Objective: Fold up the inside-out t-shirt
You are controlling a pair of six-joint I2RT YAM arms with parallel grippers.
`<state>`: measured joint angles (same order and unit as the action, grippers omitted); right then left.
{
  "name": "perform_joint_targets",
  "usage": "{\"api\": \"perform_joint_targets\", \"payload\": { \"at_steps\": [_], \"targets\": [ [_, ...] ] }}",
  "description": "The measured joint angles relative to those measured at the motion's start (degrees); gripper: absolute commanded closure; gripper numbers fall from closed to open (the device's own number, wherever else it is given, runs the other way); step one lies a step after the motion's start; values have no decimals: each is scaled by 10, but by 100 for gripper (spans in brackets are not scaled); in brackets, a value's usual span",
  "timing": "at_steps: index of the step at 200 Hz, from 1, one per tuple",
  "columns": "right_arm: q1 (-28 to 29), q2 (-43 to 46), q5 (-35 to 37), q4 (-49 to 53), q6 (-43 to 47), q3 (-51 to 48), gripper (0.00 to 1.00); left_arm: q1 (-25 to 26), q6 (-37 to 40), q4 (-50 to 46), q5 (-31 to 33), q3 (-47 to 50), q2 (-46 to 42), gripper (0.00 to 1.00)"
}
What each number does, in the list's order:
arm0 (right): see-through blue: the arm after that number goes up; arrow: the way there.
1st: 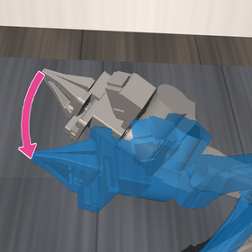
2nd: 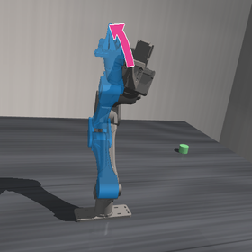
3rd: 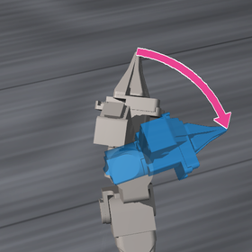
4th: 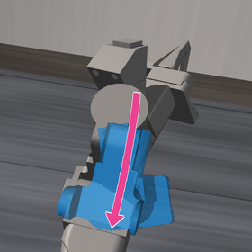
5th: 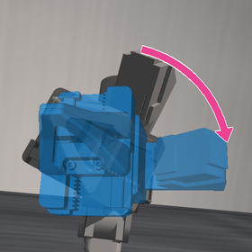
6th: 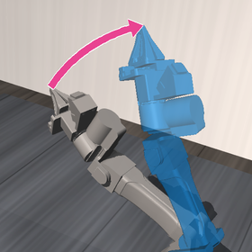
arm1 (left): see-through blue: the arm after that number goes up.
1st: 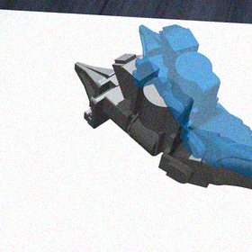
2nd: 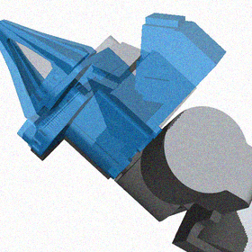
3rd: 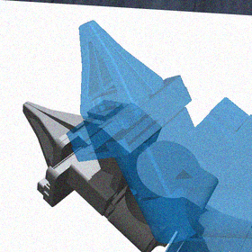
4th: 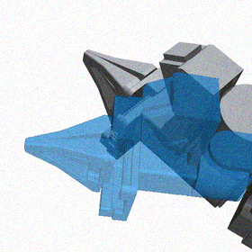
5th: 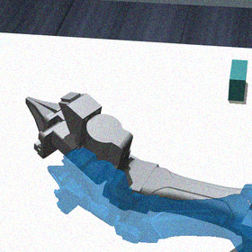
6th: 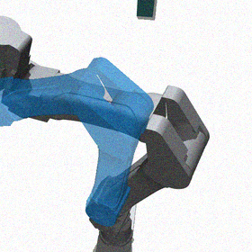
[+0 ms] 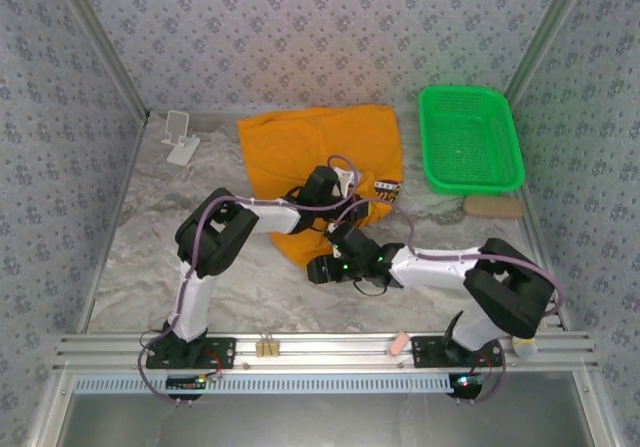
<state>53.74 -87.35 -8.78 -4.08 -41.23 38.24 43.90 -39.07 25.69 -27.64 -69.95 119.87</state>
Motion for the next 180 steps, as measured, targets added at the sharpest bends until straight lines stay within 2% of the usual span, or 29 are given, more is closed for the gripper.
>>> {"api": "perform_joint_targets", "payload": {
  "at_steps": [10, 16, 21, 28, 53, 79, 110, 132, 156, 180],
  "targets": [
    [-3, -16, 0, -3, -5, 5, 41, 1, -5, -1, 0, -10, 3, 100],
    [-4, -24, 2, -1, -9, 10, 53, 2, -6, -3, -1, -18, 5, 100],
    [-6, -29, 4, 6, -10, 15, 67, 2, -7, -5, 0, -24, 6, 100],
    [-10, -32, 5, 9, -15, 18, 79, 2, -7, -4, -1, -31, 6, 100],
    [-12, -30, 16, 6, -28, 18, 100, 3, -7, -3, 0, -48, 6, 100],
    [-12, 22, 63, 35, -32, 3, 100, -1, -6, -31, 0, -75, 6, 100],
    [-11, 111, 168, 135, 9, 36, 100, -28, 0, -96, 20, -122, -24, 100],
    [-2, 177, 250, 203, 88, 83, 100, -55, 16, -159, 53, -169, -74, 100],
    [14, 261, 315, 260, 204, 120, 100, -78, 25, -237, 118, -231, -144, 100],
    [-19, 301, 358, 319, 305, 191, 100, -83, 35, -308, 192, -291, -210, 100]
  ]
}}
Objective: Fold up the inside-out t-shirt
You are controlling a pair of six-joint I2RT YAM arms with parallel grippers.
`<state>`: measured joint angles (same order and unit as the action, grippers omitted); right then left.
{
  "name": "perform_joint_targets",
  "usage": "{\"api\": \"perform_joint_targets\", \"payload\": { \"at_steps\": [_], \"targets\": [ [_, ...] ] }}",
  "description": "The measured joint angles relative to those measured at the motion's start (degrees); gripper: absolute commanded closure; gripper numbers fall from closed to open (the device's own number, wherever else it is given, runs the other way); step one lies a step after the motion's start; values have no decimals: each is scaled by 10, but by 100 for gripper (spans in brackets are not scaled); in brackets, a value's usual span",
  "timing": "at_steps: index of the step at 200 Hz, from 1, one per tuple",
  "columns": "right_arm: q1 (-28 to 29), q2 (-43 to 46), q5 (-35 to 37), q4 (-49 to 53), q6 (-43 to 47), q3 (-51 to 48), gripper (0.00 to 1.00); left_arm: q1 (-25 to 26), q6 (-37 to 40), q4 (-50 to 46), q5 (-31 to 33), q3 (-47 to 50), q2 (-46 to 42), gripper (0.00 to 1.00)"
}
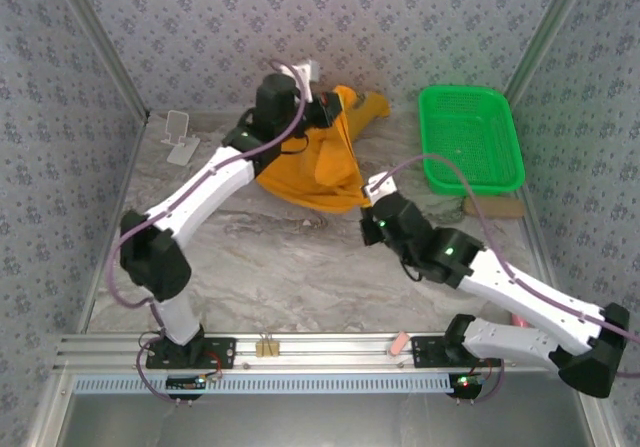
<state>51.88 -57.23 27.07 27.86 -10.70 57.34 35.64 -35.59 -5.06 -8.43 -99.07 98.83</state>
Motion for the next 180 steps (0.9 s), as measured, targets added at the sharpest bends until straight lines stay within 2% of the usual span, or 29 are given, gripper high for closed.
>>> {"api": "perform_joint_targets", "payload": {
  "at_steps": [32, 58, 87, 127, 154, 180],
  "targets": [
    [-57, 2, 24, 33, 130, 93, 100, 1, -1, -52, 81, -6, -77, 100],
    [-105, -33, 21, 30, 211, 171, 100, -3, -27, -64, 130, 37, -130, 100],
    [-172, -124, -11, 4, 278, 276, 100, -24, -48, -66, 167, 81, -170, 100],
    [-239, -303, -83, -54, 333, 438, 100, -57, -55, 7, 222, 135, -198, 100],
    [-261, -470, -127, -65, 343, 648, 100, -108, -82, 46, 224, 100, -145, 100],
    [-273, -664, -147, -40, 360, 963, 100, -157, -125, 50, 181, -24, -37, 100]
  ]
}}
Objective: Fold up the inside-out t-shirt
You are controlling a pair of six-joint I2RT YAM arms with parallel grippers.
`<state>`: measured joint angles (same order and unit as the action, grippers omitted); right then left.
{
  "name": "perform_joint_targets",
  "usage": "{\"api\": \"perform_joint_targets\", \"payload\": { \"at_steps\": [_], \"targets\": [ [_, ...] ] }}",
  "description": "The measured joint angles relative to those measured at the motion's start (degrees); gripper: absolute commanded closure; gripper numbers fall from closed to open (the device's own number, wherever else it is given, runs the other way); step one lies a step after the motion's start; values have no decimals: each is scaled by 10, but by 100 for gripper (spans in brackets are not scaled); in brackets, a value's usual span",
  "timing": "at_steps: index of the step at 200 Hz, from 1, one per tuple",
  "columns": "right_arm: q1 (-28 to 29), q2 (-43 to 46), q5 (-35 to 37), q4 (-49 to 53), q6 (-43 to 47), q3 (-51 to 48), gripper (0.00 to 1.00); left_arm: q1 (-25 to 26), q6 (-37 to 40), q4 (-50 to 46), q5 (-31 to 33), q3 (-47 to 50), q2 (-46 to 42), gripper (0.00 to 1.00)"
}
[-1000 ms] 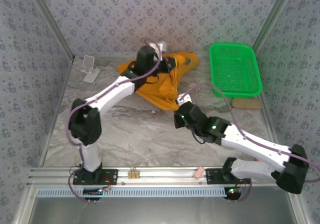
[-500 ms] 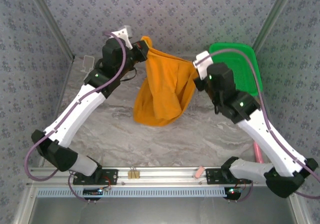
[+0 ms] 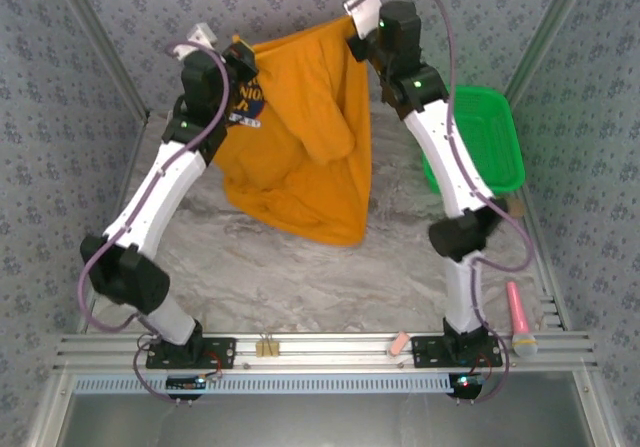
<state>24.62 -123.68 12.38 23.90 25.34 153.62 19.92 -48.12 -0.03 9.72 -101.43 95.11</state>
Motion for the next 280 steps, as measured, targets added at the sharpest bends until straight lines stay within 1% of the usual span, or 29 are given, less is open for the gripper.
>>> {"api": "perform_joint_targets", "payload": {
  "at_steps": [9, 23, 40, 54, 67, 80, 103, 109, 114, 115, 120, 124, 132, 138, 147, 153, 155, 159, 163, 165, 167, 176, 186, 200, 211, 225, 239, 255, 280],
  "targets": [
    [-1, -21, -1, -12, 14, 32, 100, -14, -14, -4, -18, -46, 31, 100],
    [-1, -16, 0, -28, 45, 17, 100, -28, -25, -20, -43, -108, 61, 100],
    [3, 3, 7, -33, 85, -1, 100, -33, -30, -38, -64, -151, 63, 100],
    [10, 25, 16, -15, 105, -9, 100, -33, -30, -45, -80, -156, 44, 100],
    [20, 69, 20, 11, 110, -45, 100, -31, -30, -47, -92, -126, 5, 99],
    [32, 140, 19, 16, 109, -138, 100, -29, -30, -33, -103, -45, -60, 96],
    [67, 332, 10, -46, 121, -452, 100, -21, -35, 7, -116, 172, -206, 90],
    [79, 384, 7, -73, 127, -542, 100, -19, -38, 14, -118, 229, -240, 83],
    [88, 418, 7, -88, 131, -607, 99, -19, -44, 20, -116, 278, -268, 74],
    [90, 424, 7, -89, 132, -616, 99, -19, -43, 21, -117, 293, -278, 71],
    [99, 456, 8, -104, 134, -678, 96, -19, -53, 24, -111, 335, -300, 58],
    [106, 482, 13, -109, 136, -726, 93, -19, -56, 24, -107, 376, -325, 51],
    [122, 523, 22, -127, 137, -815, 85, -19, -67, 27, -98, 452, -365, 50],
    [136, 548, 29, -132, 137, -873, 76, -17, -75, 26, -94, 505, -393, 49],
    [165, 580, 40, -137, 136, -963, 65, -5, -87, 15, -90, 591, -441, 44],
    [190, 596, 44, -137, 135, -1021, 58, 10, -97, 1, -86, 649, -479, 40],
    [199, 600, 43, -133, 132, -1039, 55, 17, -95, -8, -87, 667, -495, 40],
    [213, 607, 41, -128, 138, -1068, 46, 27, -104, -21, -83, 695, -517, 38],
    [228, 613, 34, -118, 137, -1098, 43, 40, -107, -46, -81, 727, -551, 38],
    [236, 615, 31, -114, 142, -1111, 39, 44, -111, -54, -79, 735, -560, 38],
    [243, 619, 26, -107, 143, -1125, 37, 50, -115, -67, -77, 749, -574, 38],
    [270, 633, 8, -71, 152, -1172, 34, 73, -127, -135, -67, 791, -652, 37],
    [291, 653, -11, -33, 163, -1207, 30, 82, -136, -193, -54, 815, -726, 38],
    [294, 678, -30, -7, 163, -1219, 29, 84, -141, -240, -42, 833, -826, 38],
    [283, 688, -46, -14, 162, -1213, 28, 84, -138, -248, -38, 837, -871, 37],
    [251, 678, -83, -43, 157, -1192, 29, 84, -126, -243, -37, 837, -876, 33],
    [217, 642, -120, -81, 136, -1164, 30, 84, -106, -237, -39, 832, -834, 27],
    [188, 583, -155, -135, 105, -1132, 30, 84, -72, -238, -47, 803, -733, 25],
    [172, 484, -178, -199, 51, -1091, 35, 84, -17, -229, -68, 717, -564, 25]
  ]
}}
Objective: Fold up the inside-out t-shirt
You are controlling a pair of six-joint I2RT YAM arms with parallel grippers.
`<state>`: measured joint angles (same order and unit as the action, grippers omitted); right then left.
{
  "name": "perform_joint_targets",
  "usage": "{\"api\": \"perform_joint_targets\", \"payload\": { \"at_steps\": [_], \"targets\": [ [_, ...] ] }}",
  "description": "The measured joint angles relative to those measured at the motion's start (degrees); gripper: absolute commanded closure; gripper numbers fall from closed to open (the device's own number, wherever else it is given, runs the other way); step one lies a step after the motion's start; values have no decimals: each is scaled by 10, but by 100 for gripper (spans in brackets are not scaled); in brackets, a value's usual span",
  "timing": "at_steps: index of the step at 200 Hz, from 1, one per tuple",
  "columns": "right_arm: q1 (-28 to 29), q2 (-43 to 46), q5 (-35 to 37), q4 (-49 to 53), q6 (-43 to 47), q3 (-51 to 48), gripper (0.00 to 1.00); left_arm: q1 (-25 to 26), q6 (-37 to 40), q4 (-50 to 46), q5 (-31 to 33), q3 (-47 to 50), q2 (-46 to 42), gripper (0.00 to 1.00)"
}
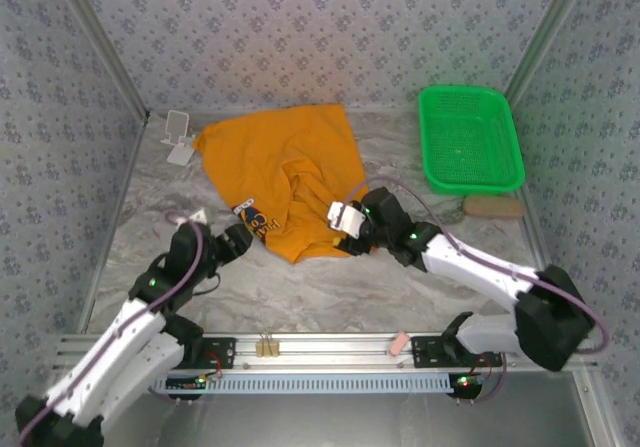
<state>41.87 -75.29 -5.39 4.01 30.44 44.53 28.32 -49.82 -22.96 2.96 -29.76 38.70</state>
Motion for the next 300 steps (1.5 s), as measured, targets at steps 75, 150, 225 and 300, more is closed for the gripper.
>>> {"api": "perform_joint_targets", "payload": {
  "at_steps": [75, 150, 225, 300],
  "targets": [
    [-18, -274, 67, -59, -281, 167, 57, 45, 150, 88, -54, -195, 403, 24],
    [1, -191, 24, -59, -375, 12, 100, 46, 120, 101, -132, -173, 529, 78],
    [-5, -78, 25, 38, -379, 2, 63, 32, 195, -44, -264, -165, 416, 39],
    [4, -299, 56, -75, -381, 131, 100, 27, 198, 56, -228, -296, 591, 66]
  ]
}}
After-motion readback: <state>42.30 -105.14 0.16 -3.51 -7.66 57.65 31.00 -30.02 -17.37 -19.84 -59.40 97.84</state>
